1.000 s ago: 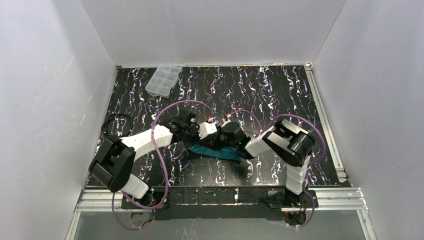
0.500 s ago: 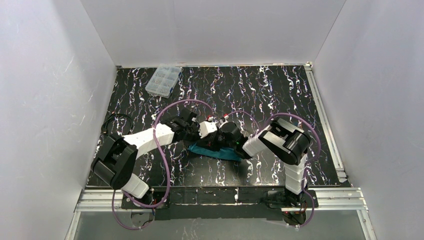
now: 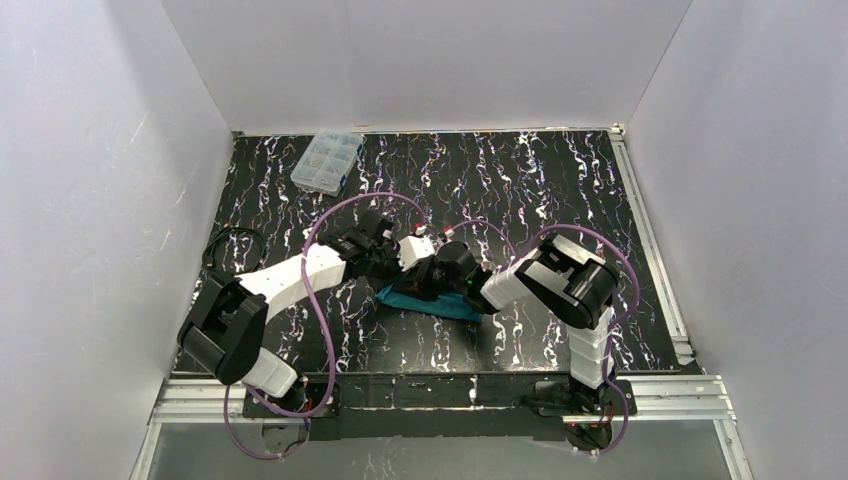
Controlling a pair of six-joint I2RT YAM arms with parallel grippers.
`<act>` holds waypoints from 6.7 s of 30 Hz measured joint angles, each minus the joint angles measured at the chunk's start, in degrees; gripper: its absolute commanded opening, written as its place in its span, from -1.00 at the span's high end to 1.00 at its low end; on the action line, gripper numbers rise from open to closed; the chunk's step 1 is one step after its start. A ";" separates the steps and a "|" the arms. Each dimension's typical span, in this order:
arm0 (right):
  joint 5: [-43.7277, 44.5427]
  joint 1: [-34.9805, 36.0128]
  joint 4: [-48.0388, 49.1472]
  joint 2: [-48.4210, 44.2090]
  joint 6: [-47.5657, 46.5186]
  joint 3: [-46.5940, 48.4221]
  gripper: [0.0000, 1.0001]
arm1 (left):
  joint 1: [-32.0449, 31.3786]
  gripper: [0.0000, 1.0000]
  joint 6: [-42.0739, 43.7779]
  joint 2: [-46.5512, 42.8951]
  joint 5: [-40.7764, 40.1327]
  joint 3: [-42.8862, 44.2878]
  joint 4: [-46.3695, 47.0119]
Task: Fold the napkin into a case and place the utensils inside
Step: Stuff the top corner of the smaller-rectangle-folded napkin into the folded napkin.
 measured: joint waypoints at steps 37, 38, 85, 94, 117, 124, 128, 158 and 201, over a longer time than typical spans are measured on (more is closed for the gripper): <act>0.55 -3.32 -2.84 -5.79 -1.57 -1.75 0.44 | -0.02 1.00 7.98 -1.14 -0.50 -7.82 4.35; -0.39 -4.22 -2.84 -7.13 -1.68 -2.78 0.44 | -0.02 1.00 8.00 -1.14 -0.52 -7.85 4.48; 1.86 -13.51 -62.05 -36.33 -46.90 -1.81 0.10 | -0.07 1.00 8.94 -1.01 -0.87 -7.80 4.70; 2.08 -13.84 -61.11 -33.09 -47.39 -1.81 -0.39 | -0.07 1.00 9.38 -1.01 -0.83 -7.80 4.59; -0.42 -14.58 -53.86 -33.99 -44.72 -5.62 0.83 | -0.11 1.00 10.32 -1.03 -0.68 -7.80 4.48; -0.59 -14.78 -54.14 -33.99 -44.94 -4.22 0.87 | -0.11 1.00 10.93 -1.05 -0.37 -7.80 4.37; -0.57 -14.95 -54.64 -33.97 -45.24 -1.92 0.87 | -0.13 1.00 11.21 -1.05 -0.35 -7.80 4.33; 3.72 -16.04 -54.84 -17.73 -49.48 8.09 0.94 | -1.49 1.00 10.54 -2.78 0.04 -4.59 0.37; -0.92 -16.68 -52.87 -11.34 -44.44 13.55 0.08 | -3.13 1.00 22.75 -7.69 2.71 -14.78 5.66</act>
